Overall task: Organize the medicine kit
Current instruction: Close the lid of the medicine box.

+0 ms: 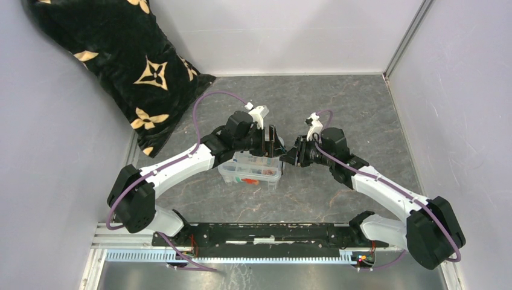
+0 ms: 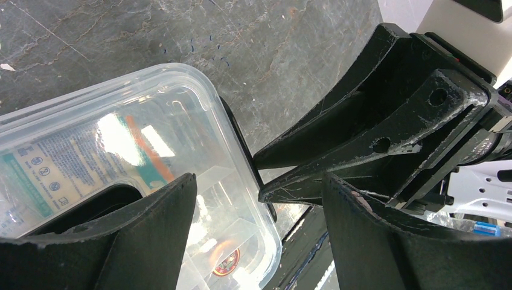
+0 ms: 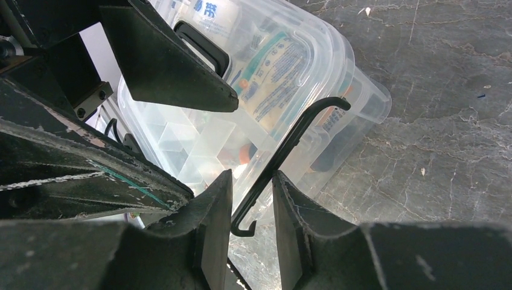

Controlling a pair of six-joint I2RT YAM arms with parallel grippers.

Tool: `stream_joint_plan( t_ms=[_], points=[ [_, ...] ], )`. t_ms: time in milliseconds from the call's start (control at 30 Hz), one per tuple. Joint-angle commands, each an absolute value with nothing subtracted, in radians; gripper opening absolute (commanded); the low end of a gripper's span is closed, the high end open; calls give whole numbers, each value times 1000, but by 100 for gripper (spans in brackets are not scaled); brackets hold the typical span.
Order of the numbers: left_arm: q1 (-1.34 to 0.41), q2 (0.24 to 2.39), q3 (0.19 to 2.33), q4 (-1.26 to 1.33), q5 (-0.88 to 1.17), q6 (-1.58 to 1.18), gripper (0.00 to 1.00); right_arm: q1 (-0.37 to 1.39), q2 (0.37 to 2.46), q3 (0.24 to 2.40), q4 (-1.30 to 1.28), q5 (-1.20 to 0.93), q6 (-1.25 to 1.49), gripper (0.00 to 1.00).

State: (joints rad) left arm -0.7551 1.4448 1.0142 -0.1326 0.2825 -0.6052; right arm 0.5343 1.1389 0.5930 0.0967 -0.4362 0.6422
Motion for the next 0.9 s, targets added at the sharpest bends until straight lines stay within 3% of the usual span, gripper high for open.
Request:
stream_joint_plan(
  t_ms=[0, 867],
  points=[
    [-758, 1475, 976, -243, 275, -609, 82, 541, 1136, 594, 134, -443, 646, 36],
    [-758, 1410, 1122, -354, 225, -589, 83, 541, 1104, 612, 71, -371, 601, 39]
  ],
)
